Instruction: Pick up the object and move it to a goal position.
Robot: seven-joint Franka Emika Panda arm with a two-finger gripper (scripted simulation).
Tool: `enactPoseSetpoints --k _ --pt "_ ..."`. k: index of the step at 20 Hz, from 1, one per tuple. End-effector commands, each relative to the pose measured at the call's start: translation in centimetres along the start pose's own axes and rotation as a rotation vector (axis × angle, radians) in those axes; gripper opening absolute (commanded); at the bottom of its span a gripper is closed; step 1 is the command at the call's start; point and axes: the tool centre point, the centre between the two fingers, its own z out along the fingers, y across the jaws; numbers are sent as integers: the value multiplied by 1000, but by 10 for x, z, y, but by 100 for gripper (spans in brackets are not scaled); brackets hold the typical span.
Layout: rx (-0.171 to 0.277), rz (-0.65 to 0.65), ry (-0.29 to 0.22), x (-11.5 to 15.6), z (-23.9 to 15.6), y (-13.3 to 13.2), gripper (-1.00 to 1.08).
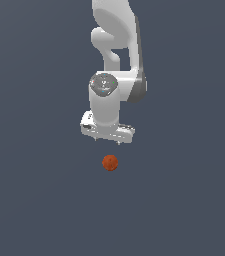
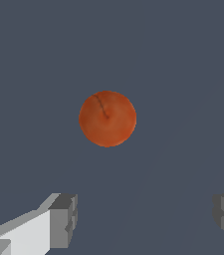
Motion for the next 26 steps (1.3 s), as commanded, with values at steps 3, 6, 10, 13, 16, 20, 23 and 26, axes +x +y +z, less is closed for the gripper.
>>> enactPoseSetpoints --k 3,6,10,13,16,20,23,26 --pt "4 118 6 7 5 -3 100" --pt "7 201 9 12 8 -5 100" --pt "11 311 15 19 12 -8 100" --pt "14 393 19 24 16 -10 100" --pt "17 475 23 29 19 -12 100" --pt "21 584 29 35 23 -15 100" --pt "24 665 33 40 27 -17 100" --pt "27 738 37 44 30 -19 100"
